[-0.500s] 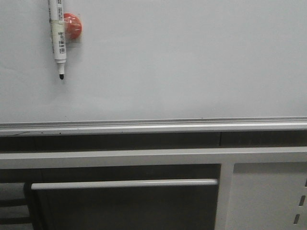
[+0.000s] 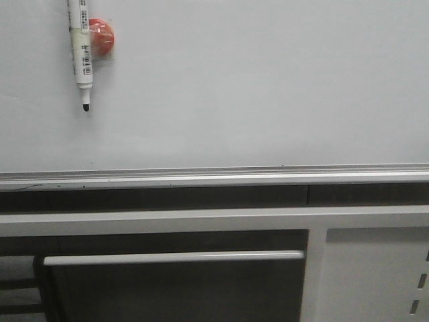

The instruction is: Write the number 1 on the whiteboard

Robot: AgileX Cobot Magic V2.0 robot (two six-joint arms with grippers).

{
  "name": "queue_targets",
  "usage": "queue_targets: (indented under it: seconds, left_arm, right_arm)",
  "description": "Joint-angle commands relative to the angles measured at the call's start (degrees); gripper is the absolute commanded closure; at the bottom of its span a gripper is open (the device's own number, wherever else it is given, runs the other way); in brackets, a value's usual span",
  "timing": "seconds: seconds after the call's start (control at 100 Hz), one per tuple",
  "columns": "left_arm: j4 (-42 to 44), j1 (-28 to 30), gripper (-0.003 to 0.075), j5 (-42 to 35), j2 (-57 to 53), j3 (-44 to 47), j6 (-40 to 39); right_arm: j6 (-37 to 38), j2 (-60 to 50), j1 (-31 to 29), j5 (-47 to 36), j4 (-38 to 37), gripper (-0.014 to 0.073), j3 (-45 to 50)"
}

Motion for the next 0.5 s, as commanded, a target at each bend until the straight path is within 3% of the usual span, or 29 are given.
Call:
queue_targets:
  seconds: [0.0, 0.35, 0.49]
  left_arm:
    - [-0.1, 0.1, 0.0741, -4.6, -1.2, 2.3, -0.6]
    - [-0.1, 0.1, 0.0741, -5.1, -1.2, 2.3, -0.6]
    - [-2.9, 0.1, 0.0741, -5.6, -1.2, 2.3, -0.6]
  right_arm:
    - [0.0, -1.0, -0.2, -4.5, -0.8, 0.0643, 1.5]
    - [0.0, -1.0, -0.2, -5.4, -0.8, 0.0643, 1.5]
    - [0.0, -1.0, -0.2, -8.2, 3.2, 0.0643, 1.5]
